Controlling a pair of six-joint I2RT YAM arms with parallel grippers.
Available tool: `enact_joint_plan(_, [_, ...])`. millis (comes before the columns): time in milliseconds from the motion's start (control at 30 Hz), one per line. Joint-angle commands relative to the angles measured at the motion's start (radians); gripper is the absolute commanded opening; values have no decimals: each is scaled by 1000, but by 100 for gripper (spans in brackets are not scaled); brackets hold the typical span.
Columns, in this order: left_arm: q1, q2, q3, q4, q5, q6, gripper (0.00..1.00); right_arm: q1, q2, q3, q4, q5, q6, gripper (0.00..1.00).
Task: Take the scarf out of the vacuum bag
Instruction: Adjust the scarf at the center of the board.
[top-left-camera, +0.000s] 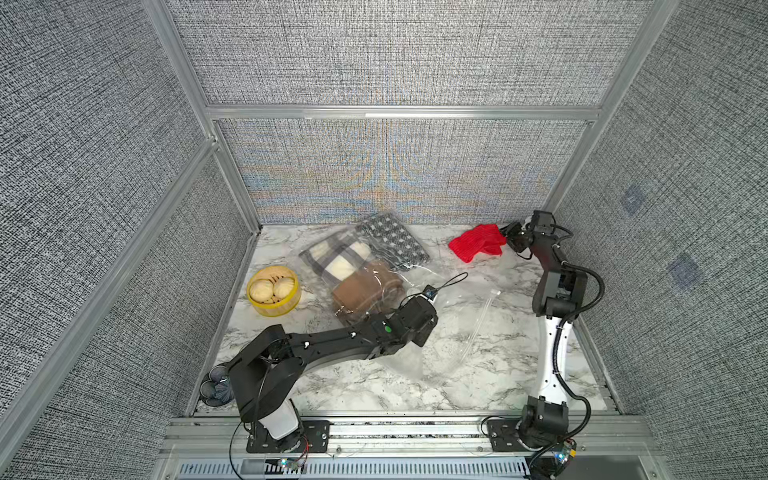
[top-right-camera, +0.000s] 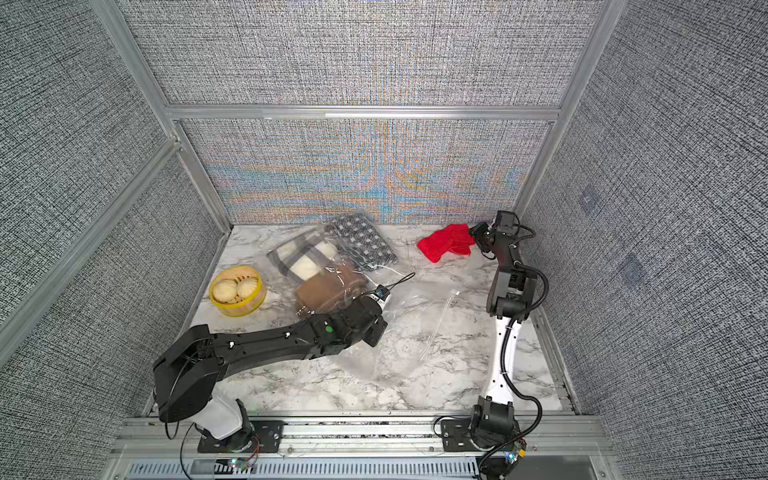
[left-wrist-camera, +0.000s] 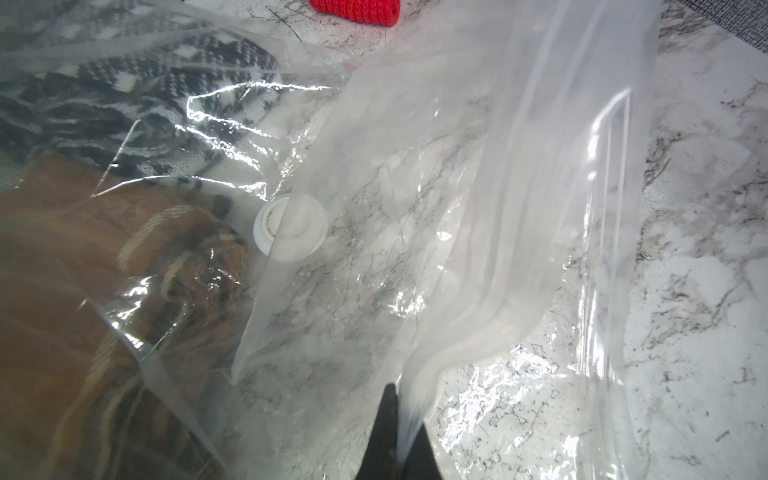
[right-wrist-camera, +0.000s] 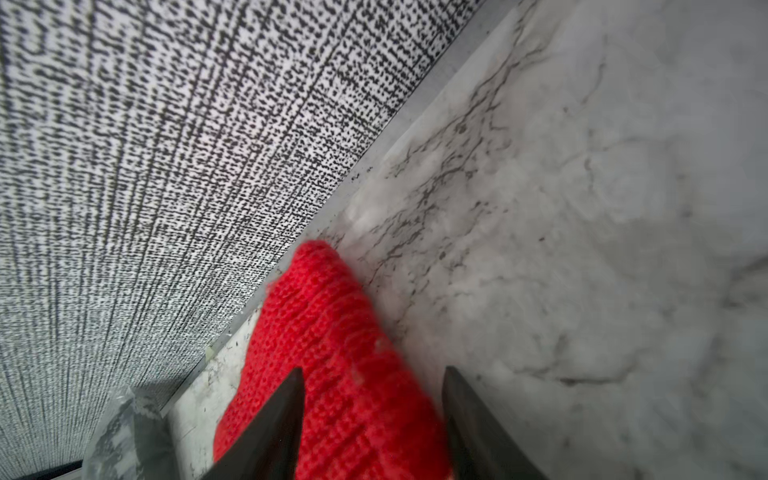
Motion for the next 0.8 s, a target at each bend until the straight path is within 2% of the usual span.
enact_joint_plan(0, [3,-8,-1,20,-12,-3,0,2,2,6,-37,-38,10,40])
enact_joint_plan(67, [3,-11,0,14,-14,-3,0,-1,-17,-29,-28,-33,6,17])
enact_joint_plan(133, [3,-14,-2,11,-15,-5,0,-2,-35,-56,-20,-31,-2,2])
enact_joint_plan(167, [3,-20,-5,9,-17,-6,0,-5,-46,-76,-10,-29,-2,0])
enact_joint_plan(333, [3,-59,-33,14,-27,-15,0,-8,-91,-147,-1,-29,-1,0])
enact_joint_plan(633, [3,-127,-65,-10,-41,-11,0,-14,-345,-524,94,48,0,0])
enact_joint_plan(767, [4,-138,-74,-9,-43,-5,0,-27,-375,-601,123,48,8,0])
